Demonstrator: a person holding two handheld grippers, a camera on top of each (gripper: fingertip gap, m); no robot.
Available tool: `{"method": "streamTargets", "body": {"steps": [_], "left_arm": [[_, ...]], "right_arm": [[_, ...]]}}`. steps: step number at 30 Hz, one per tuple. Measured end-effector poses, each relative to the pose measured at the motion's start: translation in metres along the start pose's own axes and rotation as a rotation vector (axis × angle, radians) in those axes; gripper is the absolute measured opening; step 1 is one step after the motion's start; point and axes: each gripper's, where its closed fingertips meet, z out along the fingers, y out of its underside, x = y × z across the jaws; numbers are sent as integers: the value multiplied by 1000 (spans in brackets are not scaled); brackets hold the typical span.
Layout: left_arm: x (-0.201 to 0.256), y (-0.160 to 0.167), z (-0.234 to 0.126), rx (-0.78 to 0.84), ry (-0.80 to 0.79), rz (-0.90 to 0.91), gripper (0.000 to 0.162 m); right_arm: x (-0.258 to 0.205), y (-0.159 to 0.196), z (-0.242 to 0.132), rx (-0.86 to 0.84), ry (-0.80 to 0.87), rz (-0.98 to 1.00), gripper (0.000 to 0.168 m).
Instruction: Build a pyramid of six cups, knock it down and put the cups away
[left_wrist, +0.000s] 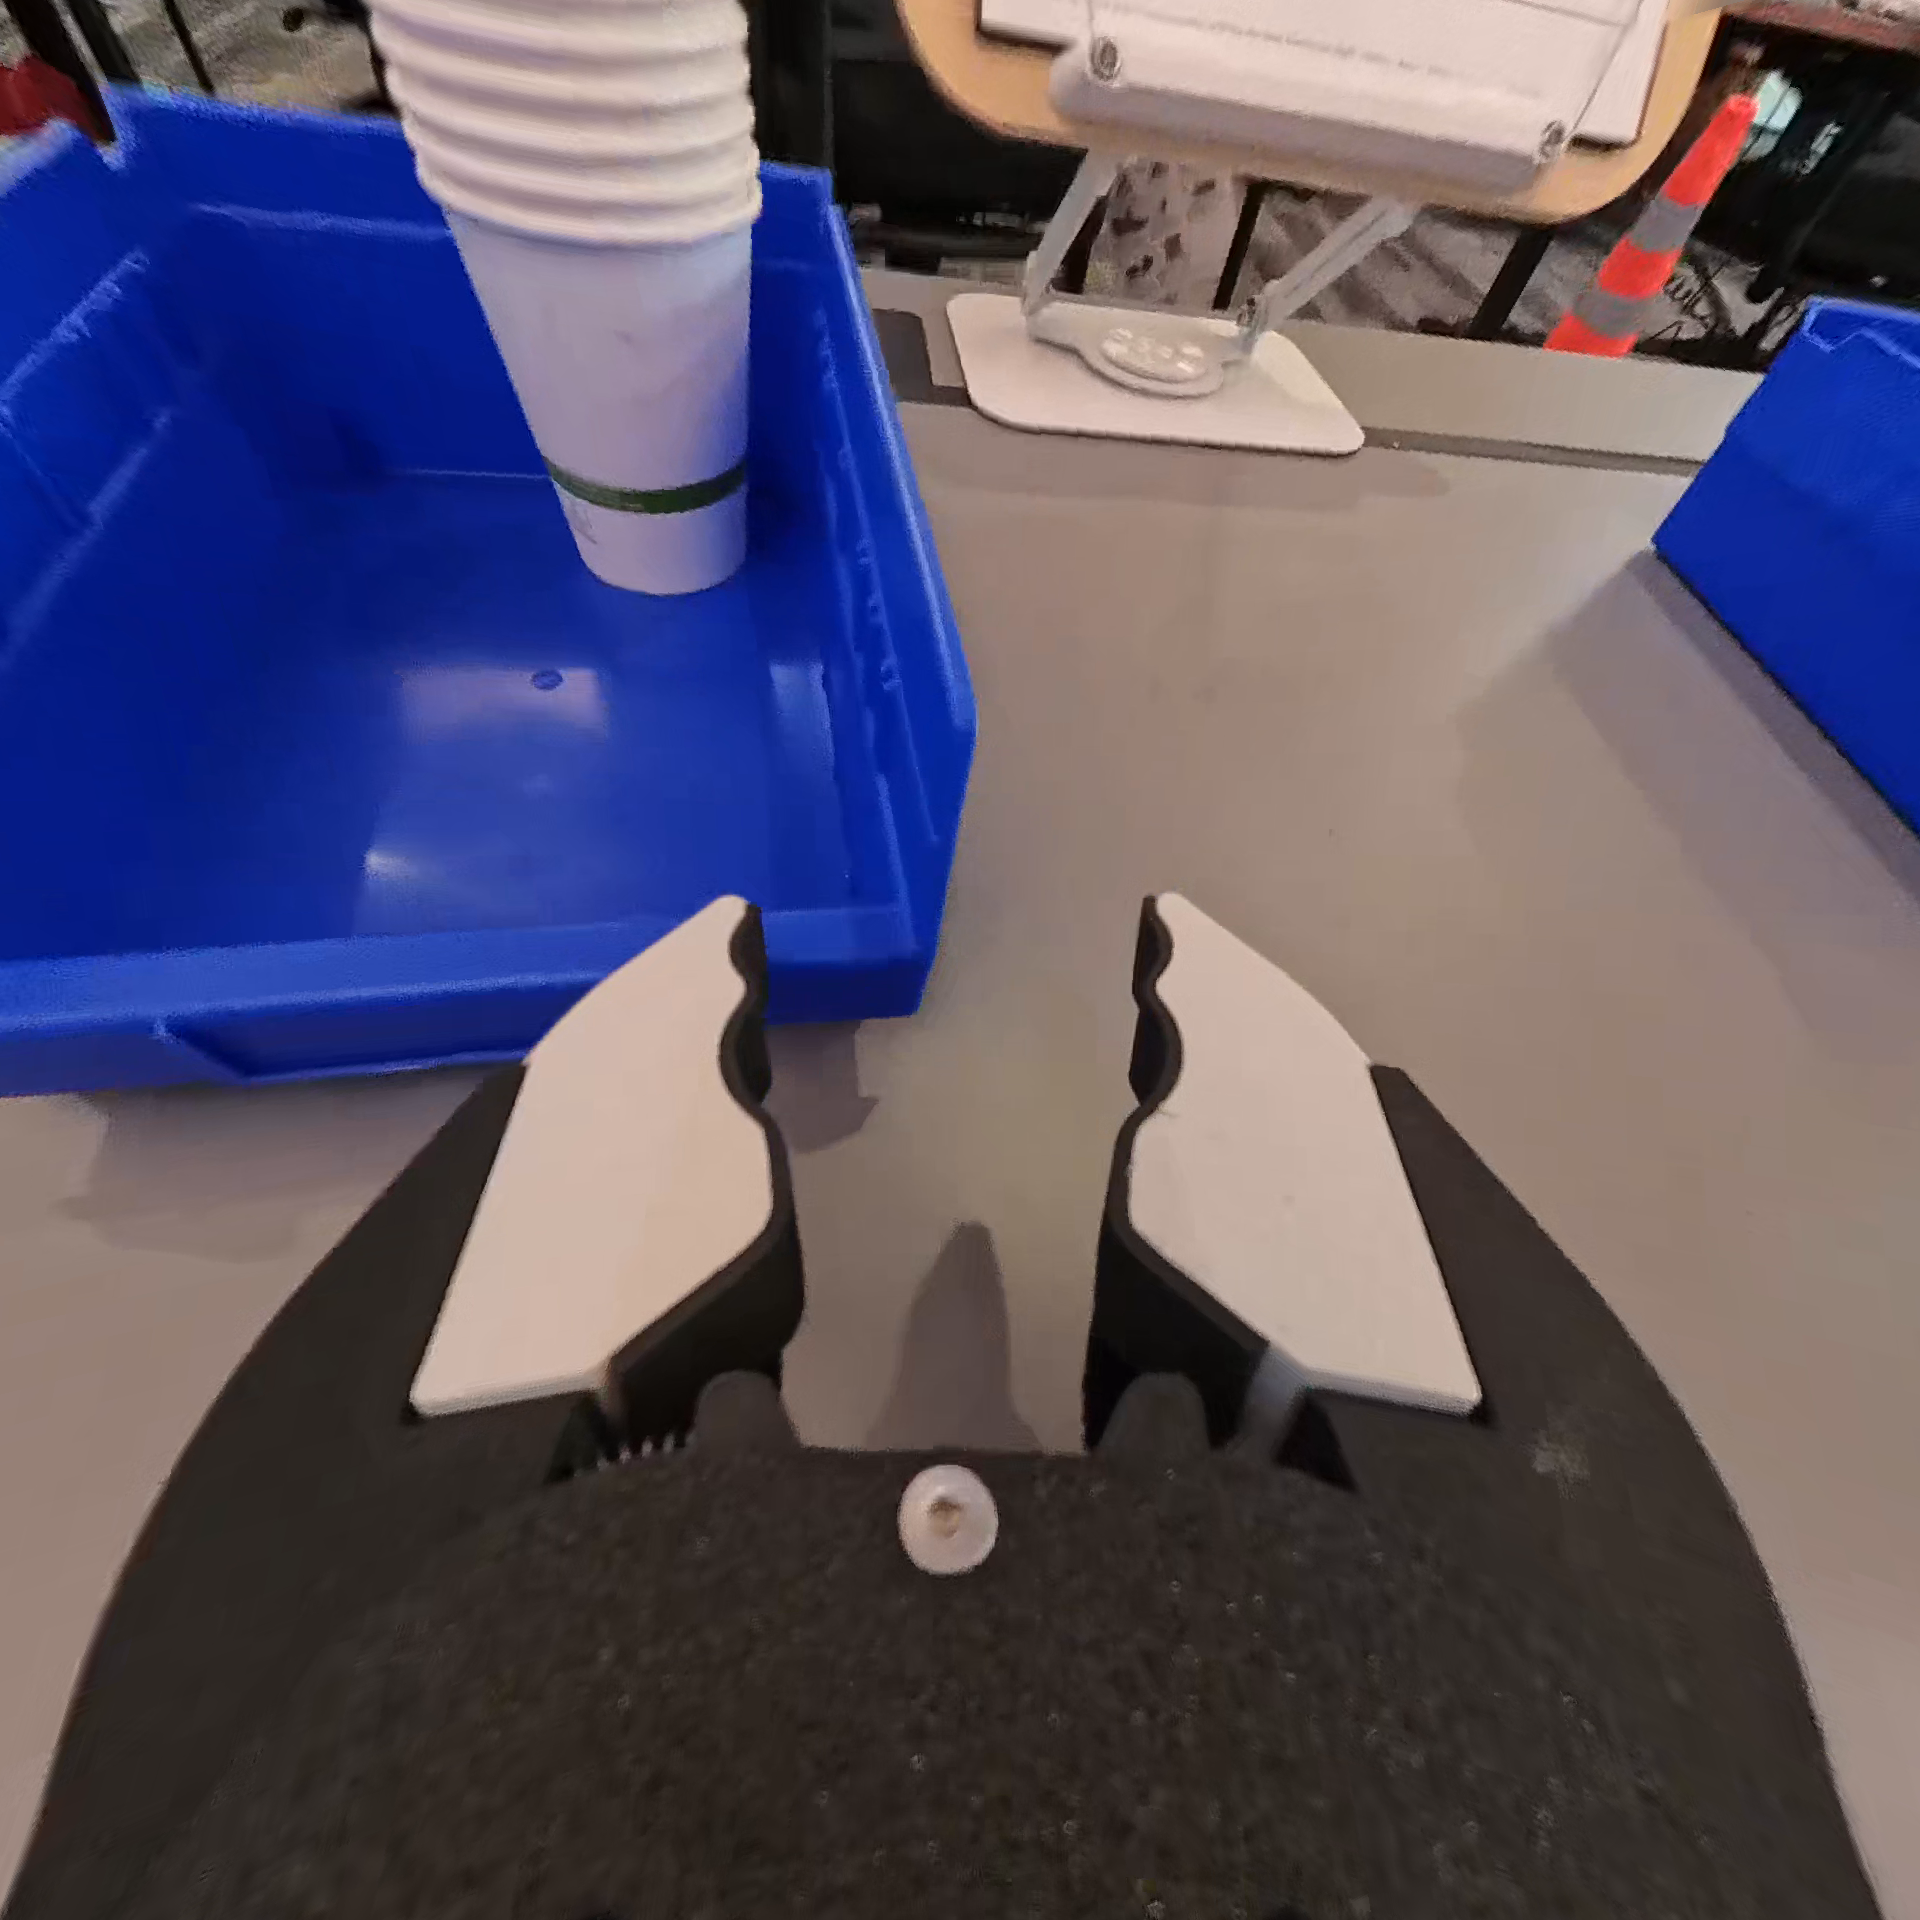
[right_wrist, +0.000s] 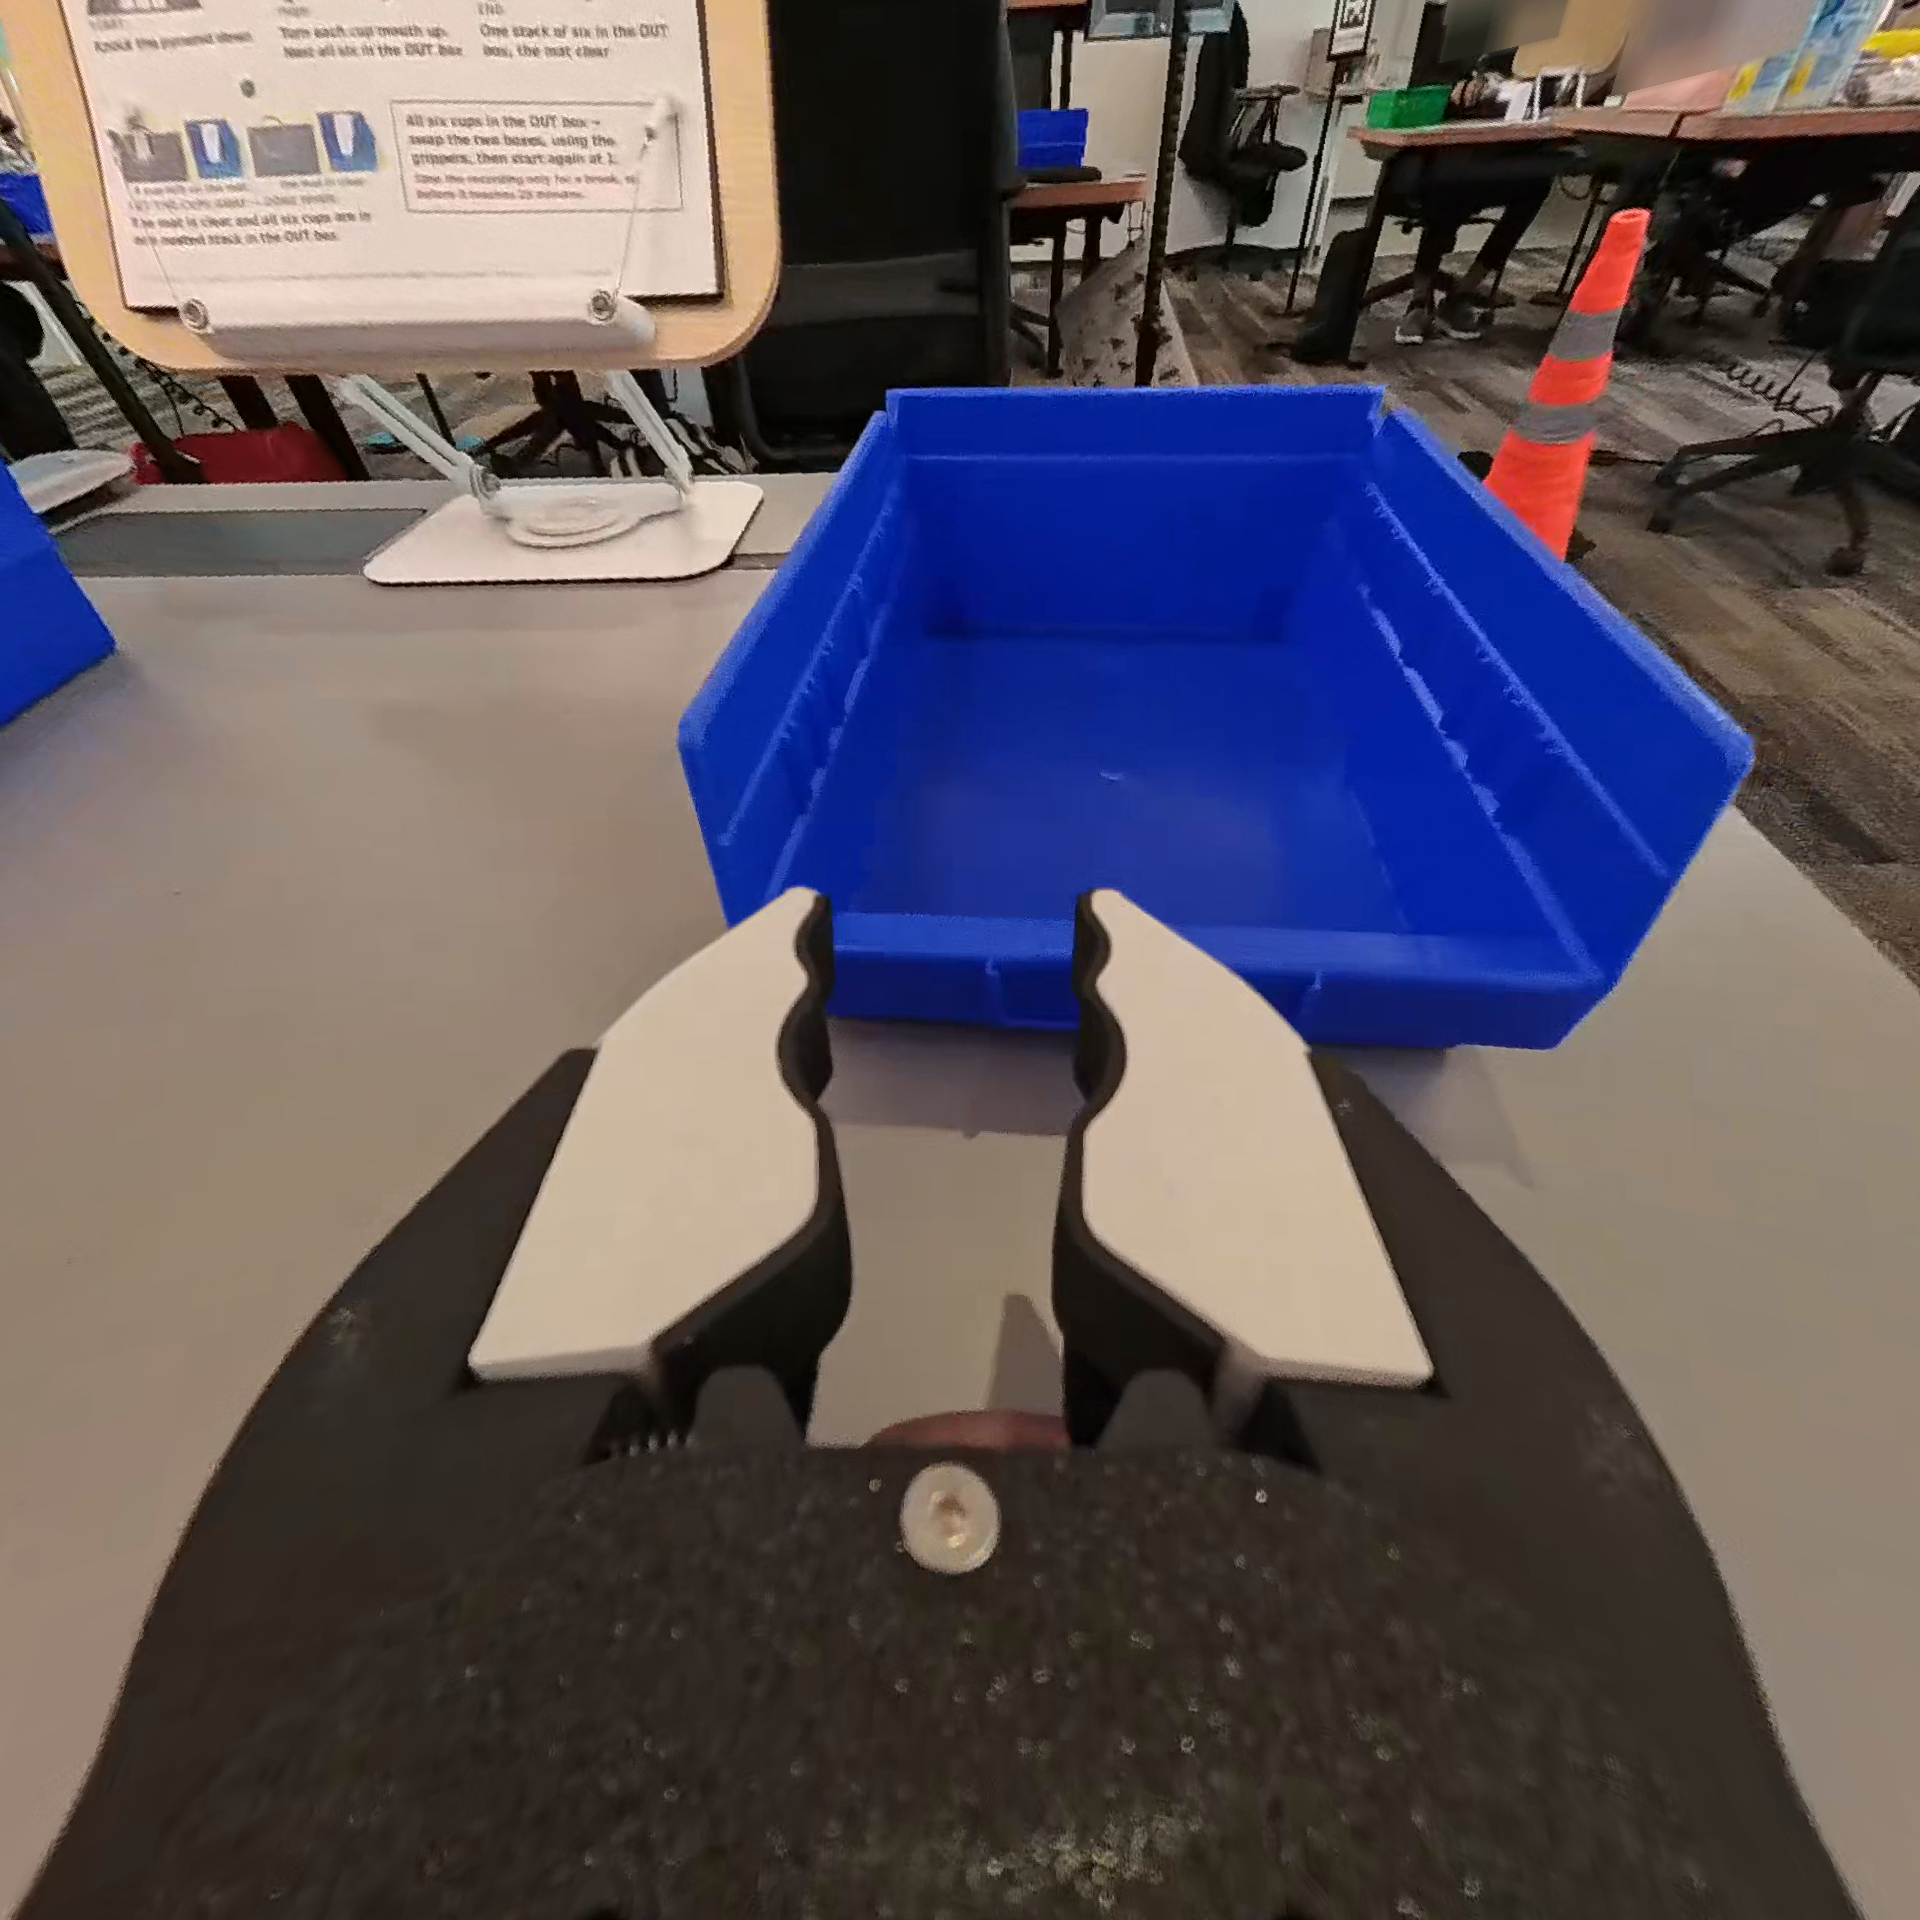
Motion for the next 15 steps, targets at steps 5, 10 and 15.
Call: {"method": "streamTargets", "body": {"steps": [5, 10, 15], "left_arm": [[-11, -6, -3, 22, -27, 76, 67], [-11, 3, 0, -25, 17, 27, 67], [-5, 6, 1, -51, 87, 40, 63]], "right_arm": [[2, 4, 3, -10, 2, -27, 43], [-2, 4, 5, -9, -5, -33, 42], [-8, 6, 7, -16, -29, -24, 42]]}}
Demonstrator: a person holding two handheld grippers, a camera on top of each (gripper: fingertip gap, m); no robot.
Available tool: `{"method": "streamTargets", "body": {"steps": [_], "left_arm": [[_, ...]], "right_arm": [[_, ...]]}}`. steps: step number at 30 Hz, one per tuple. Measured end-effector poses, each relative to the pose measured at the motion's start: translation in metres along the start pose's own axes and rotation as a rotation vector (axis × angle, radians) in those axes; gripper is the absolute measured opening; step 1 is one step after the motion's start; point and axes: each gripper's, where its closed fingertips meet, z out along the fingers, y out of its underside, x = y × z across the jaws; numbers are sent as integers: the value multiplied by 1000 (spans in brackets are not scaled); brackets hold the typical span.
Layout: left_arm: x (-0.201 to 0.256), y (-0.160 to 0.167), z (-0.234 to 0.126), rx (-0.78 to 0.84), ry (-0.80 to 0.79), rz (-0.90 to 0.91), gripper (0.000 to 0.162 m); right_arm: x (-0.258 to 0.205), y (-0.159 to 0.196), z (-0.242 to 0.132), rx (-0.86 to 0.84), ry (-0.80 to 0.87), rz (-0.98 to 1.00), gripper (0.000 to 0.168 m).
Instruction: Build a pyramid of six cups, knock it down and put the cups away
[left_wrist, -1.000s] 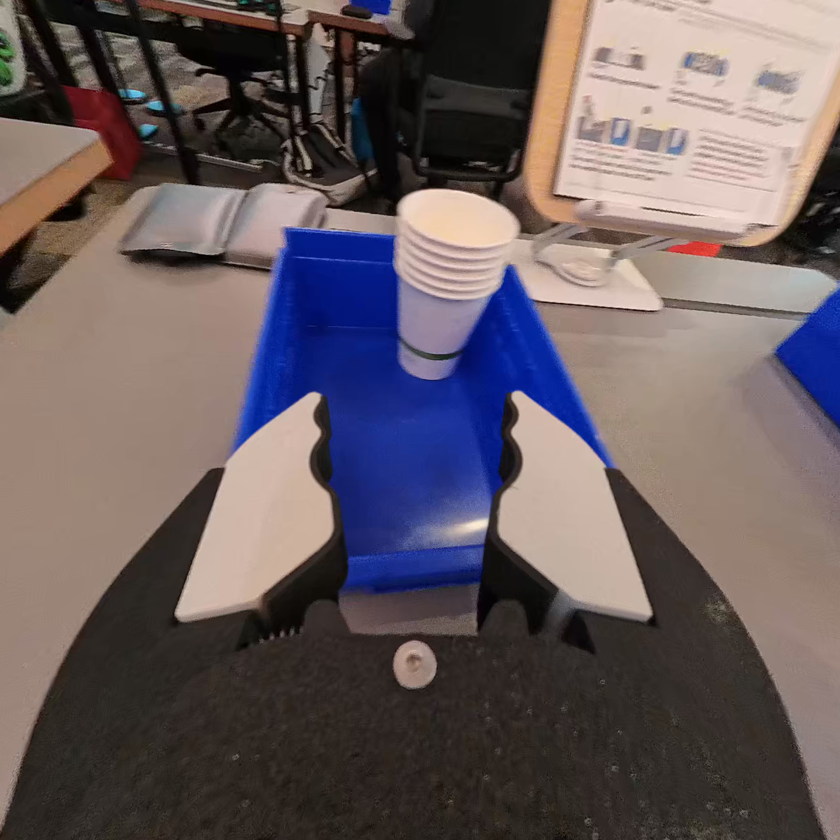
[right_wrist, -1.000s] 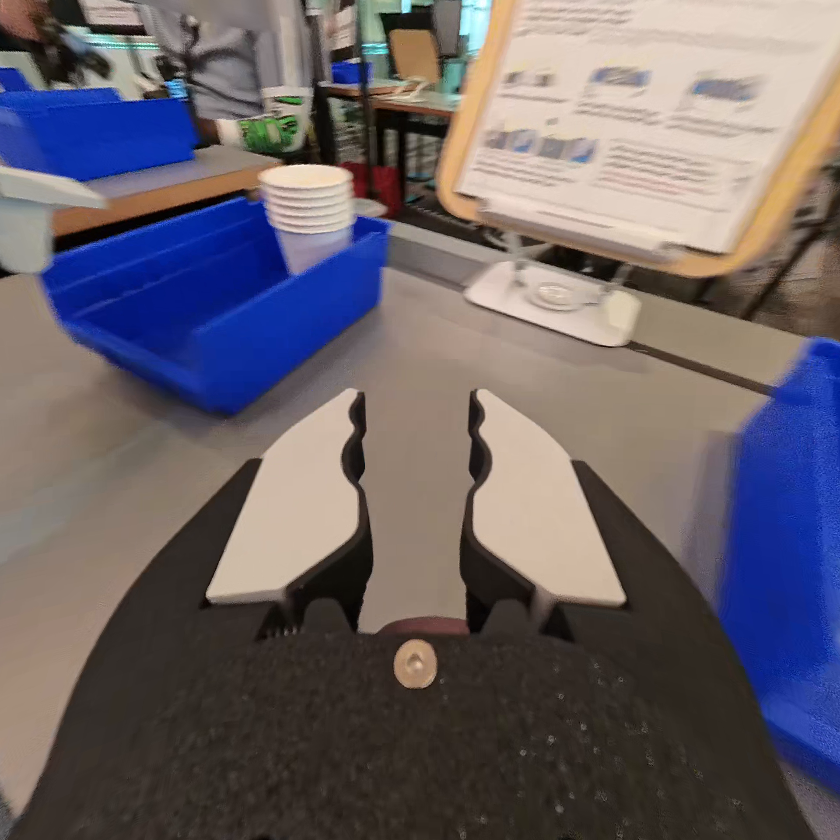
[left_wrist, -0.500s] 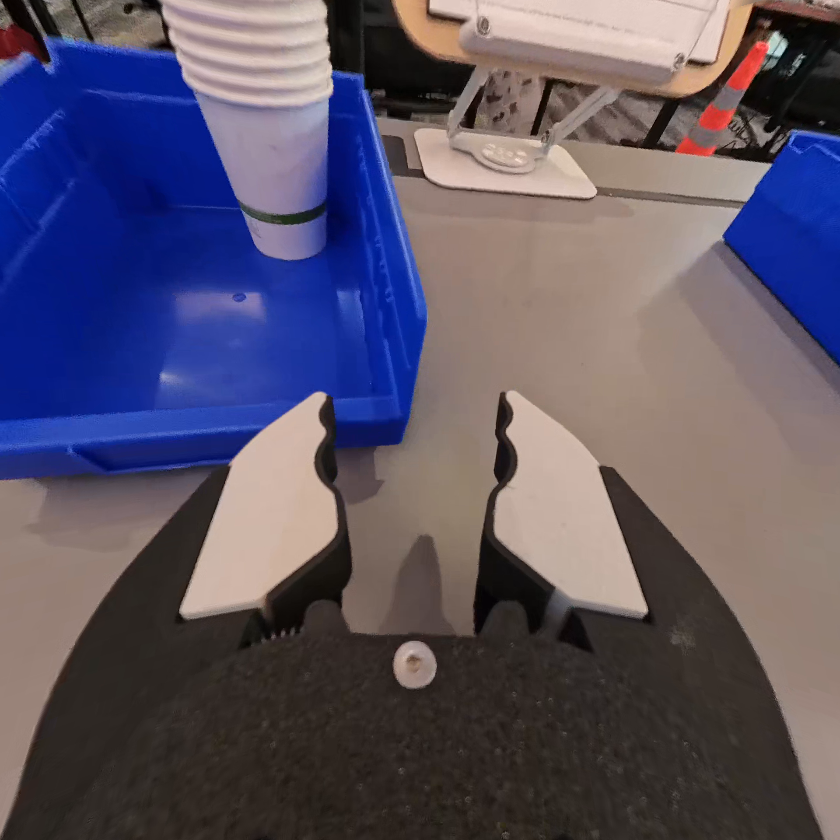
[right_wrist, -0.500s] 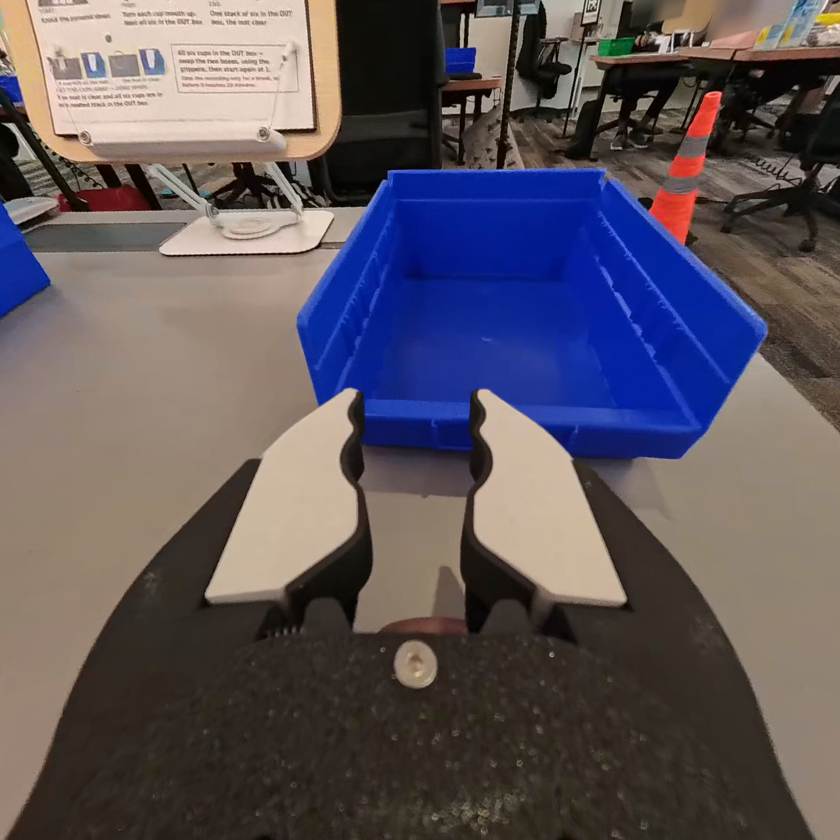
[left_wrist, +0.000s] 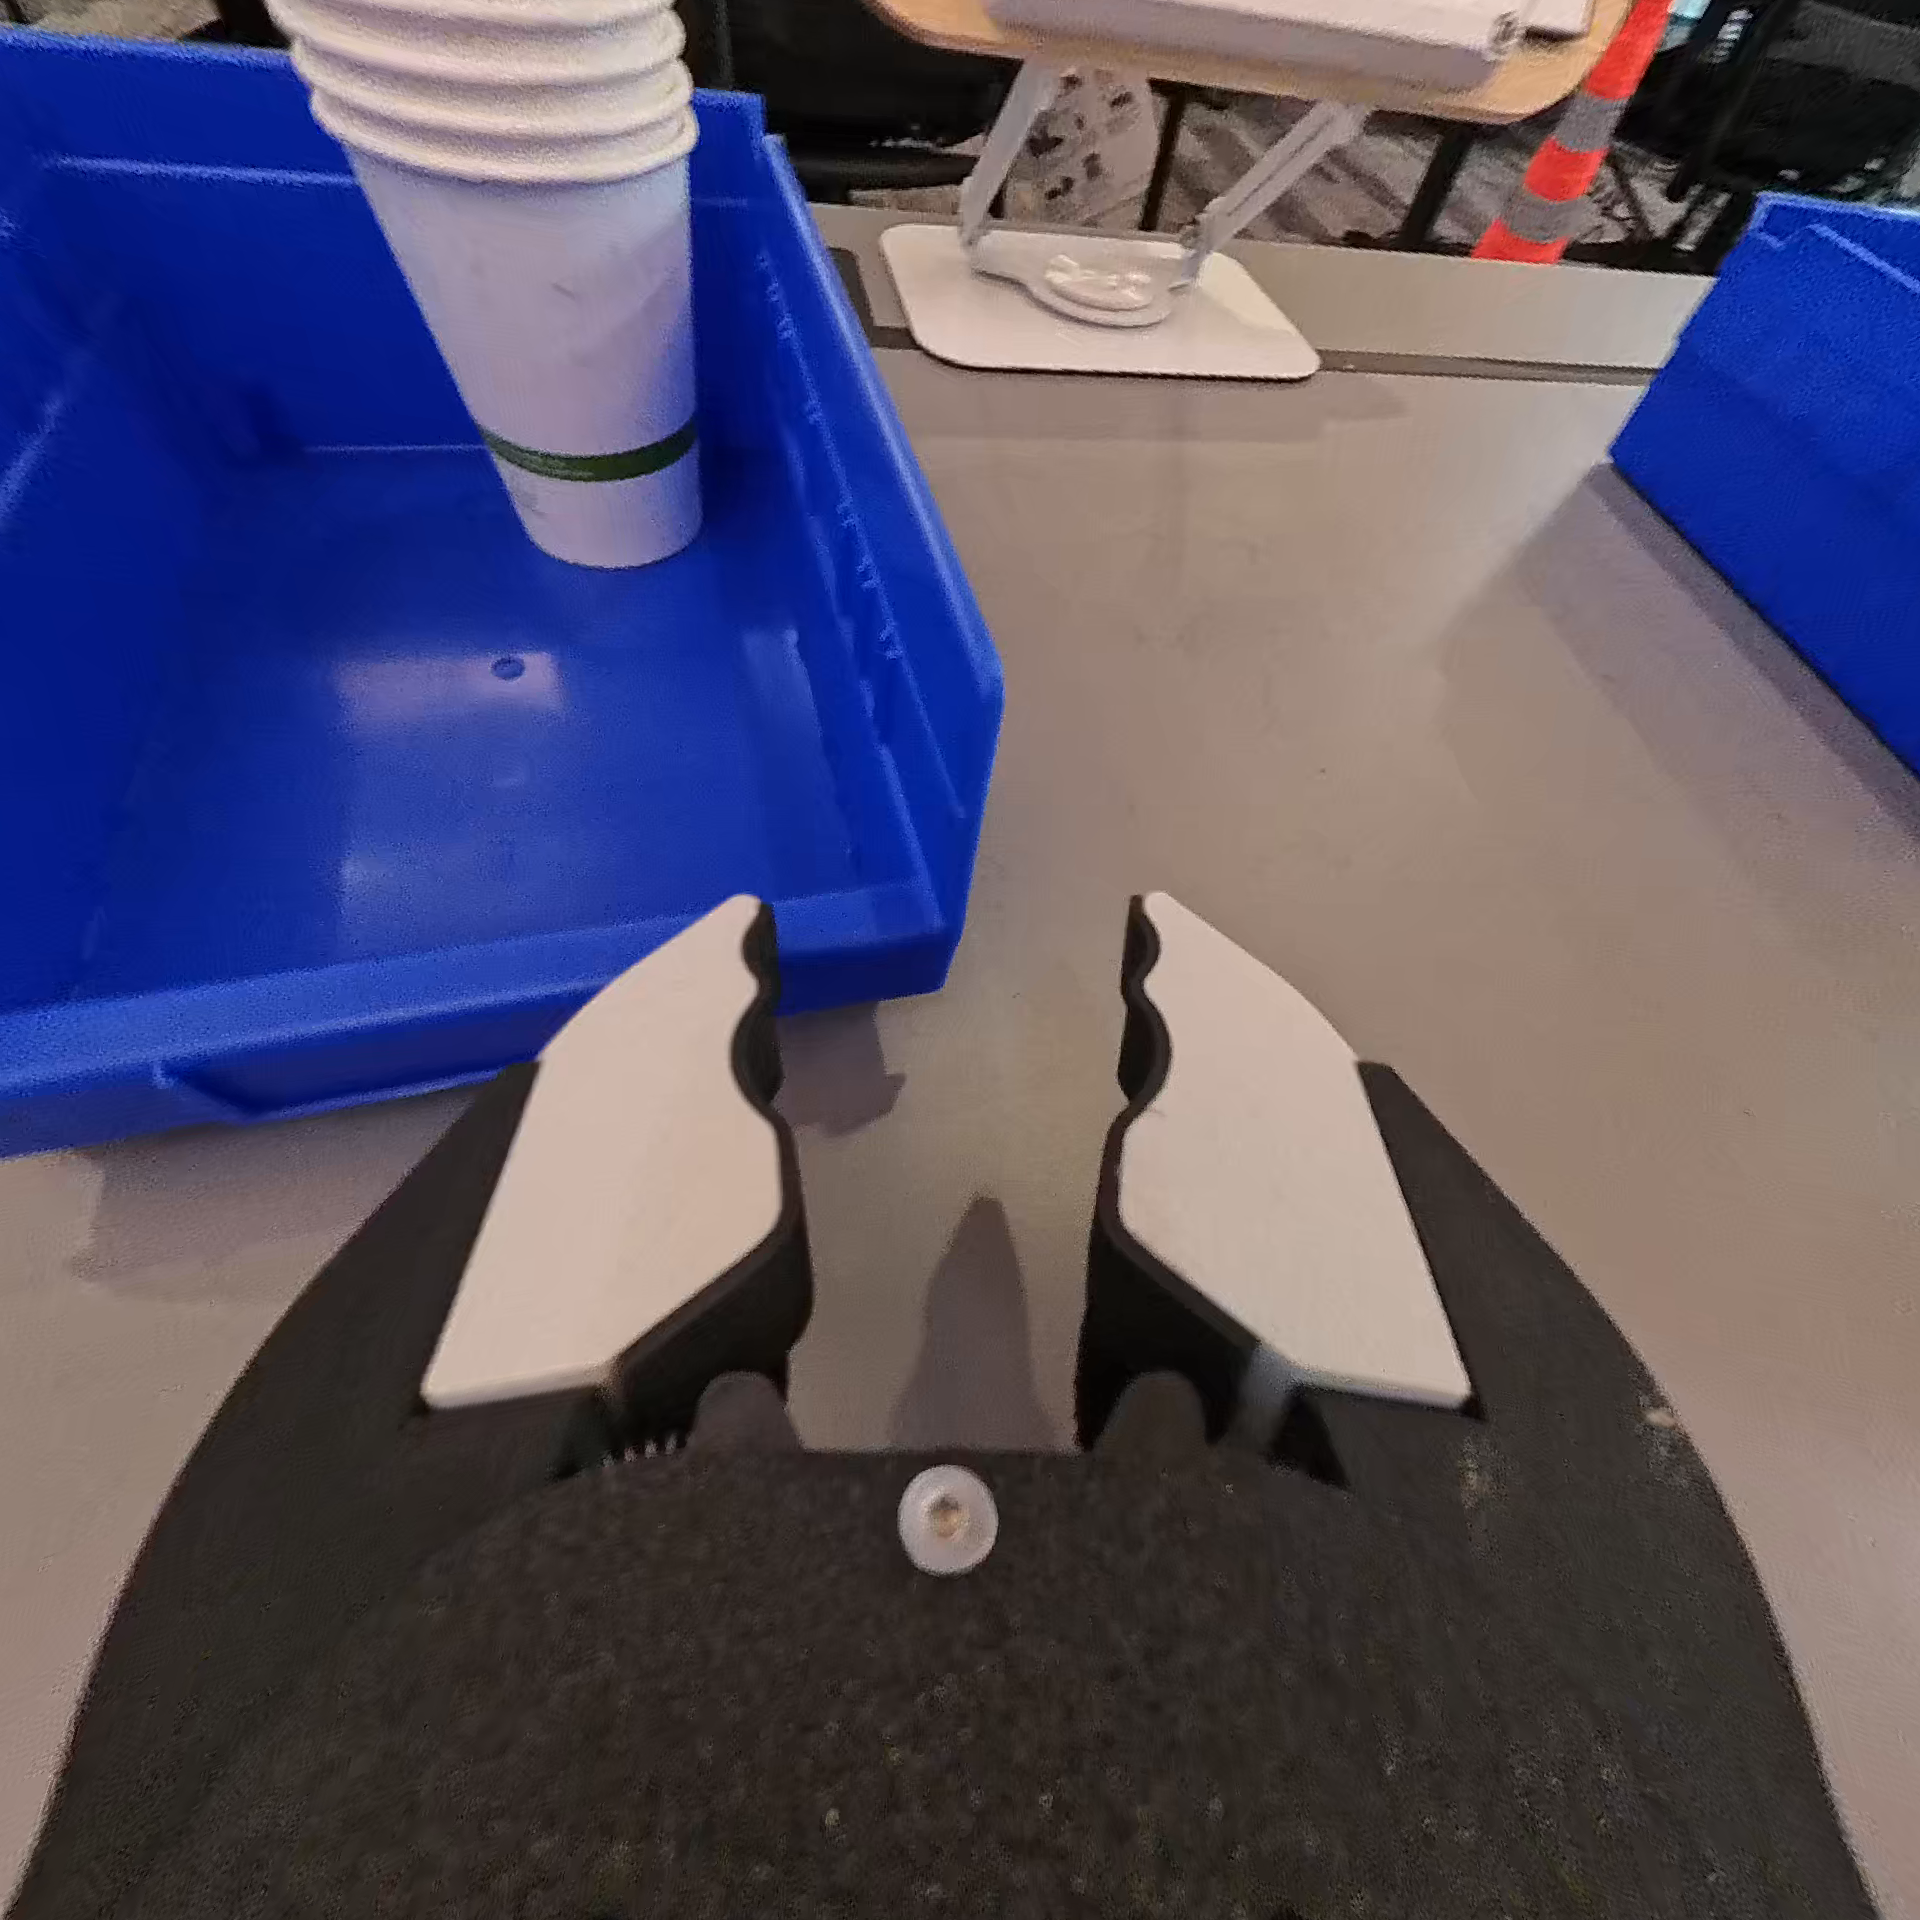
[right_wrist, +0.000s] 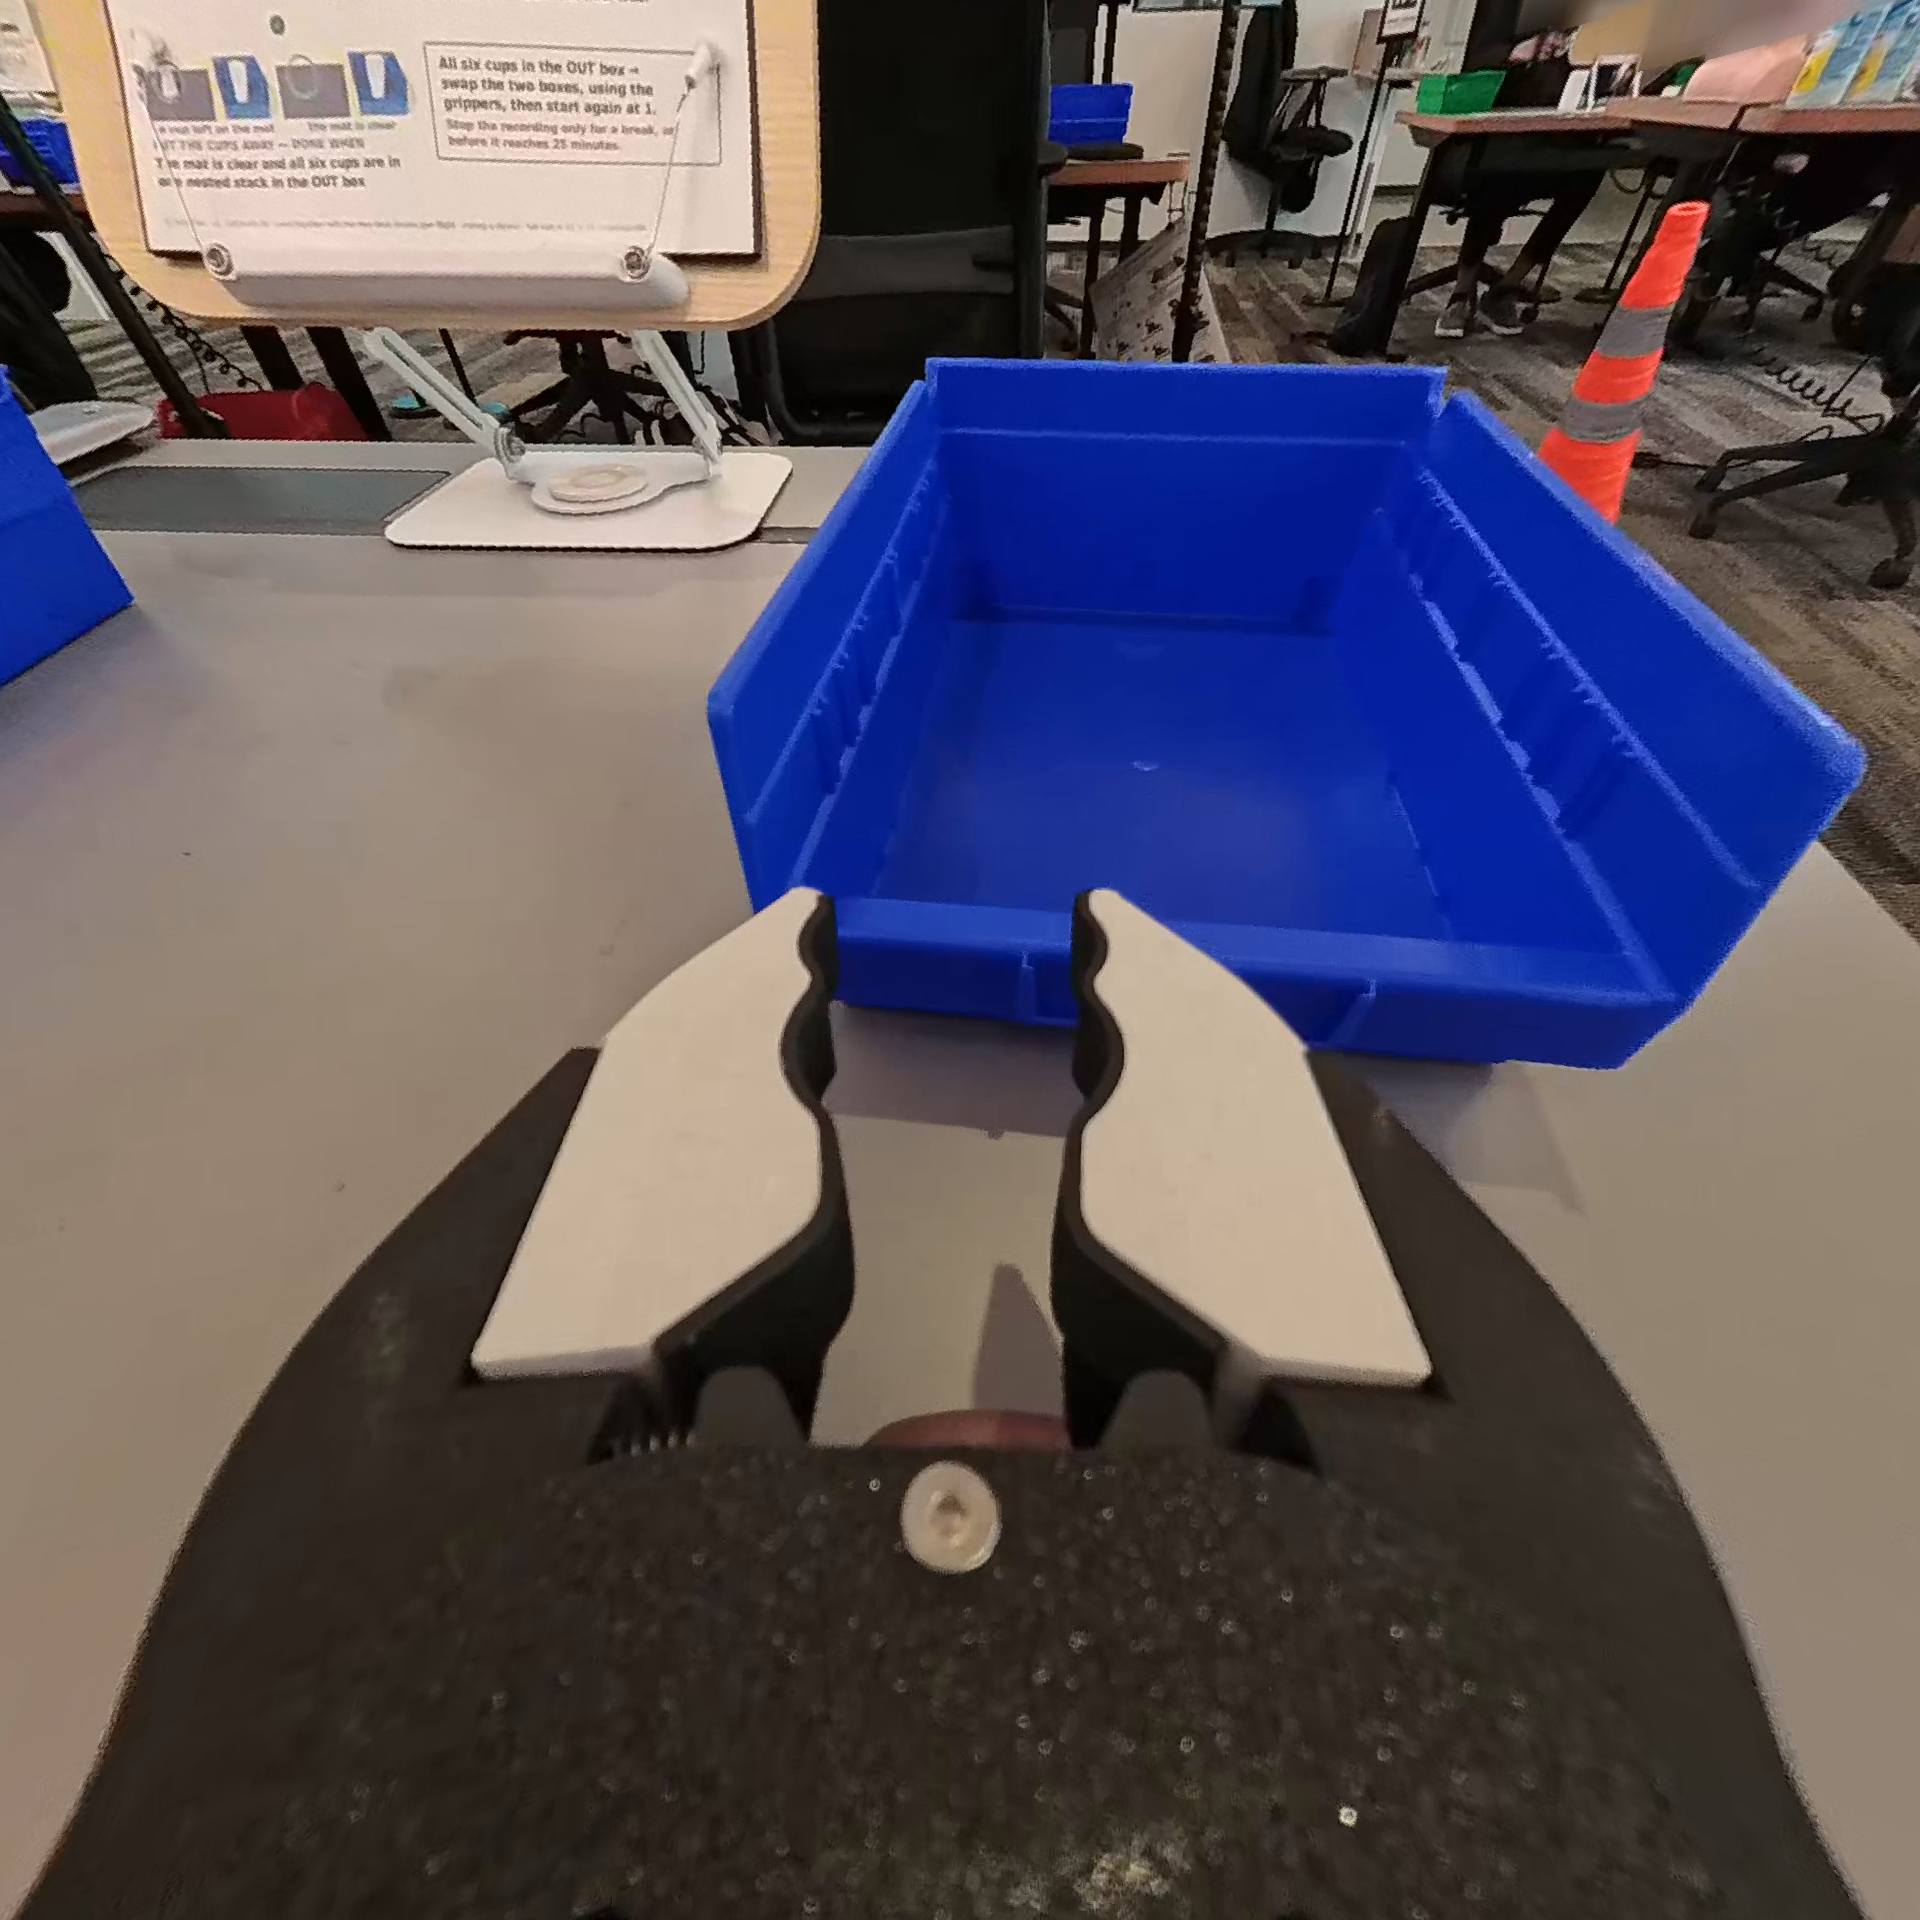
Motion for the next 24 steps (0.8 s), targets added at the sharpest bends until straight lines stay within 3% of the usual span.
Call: {"method": "streamTargets", "body": {"steps": [5, 9, 10, 15, 24], "left_arm": [[22, -40, -11, -9, 338, 69, 50], [3, -92, -4, -136, 475, 329, 48], [-8, -103, 5, -190, 476, 410, 41], [-73, -152, 72, -381, 339, 764, 39], [-94, -149, 121, -668, 443, 846, 25]], "right_arm": [[-13, 0, 0, 6, -49, -27, 42], [-28, -4, -2, 23, -102, -71, 43], [-32, -3, -1, 20, -115, -77, 43], [-48, -2, -2, 18, -148, -131, 42], [-49, 1, -1, -1, -173, -86, 42]]}}
